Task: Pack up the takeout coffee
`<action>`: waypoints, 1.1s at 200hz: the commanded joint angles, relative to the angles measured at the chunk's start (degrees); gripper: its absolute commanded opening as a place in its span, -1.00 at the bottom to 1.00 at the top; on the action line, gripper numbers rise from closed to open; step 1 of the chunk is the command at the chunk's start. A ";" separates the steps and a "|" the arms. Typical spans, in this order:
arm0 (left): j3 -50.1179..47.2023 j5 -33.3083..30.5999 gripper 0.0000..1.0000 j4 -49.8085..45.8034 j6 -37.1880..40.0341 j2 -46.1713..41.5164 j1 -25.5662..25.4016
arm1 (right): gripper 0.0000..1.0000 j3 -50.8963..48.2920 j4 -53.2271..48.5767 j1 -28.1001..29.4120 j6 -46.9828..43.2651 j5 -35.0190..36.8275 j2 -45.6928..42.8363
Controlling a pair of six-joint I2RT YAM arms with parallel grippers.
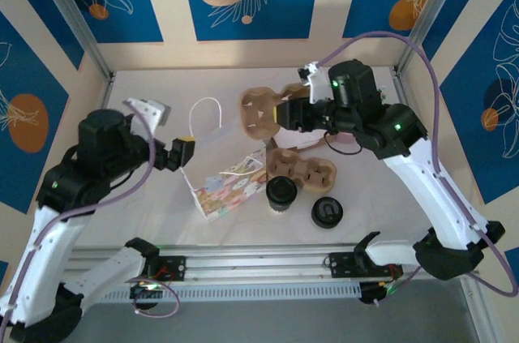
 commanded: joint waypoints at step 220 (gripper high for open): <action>-15.41 -5.58 0.47 -6.21 -28.20 -11.66 0.42 | -0.16 16.71 -3.76 11.93 4.61 -15.96 23.52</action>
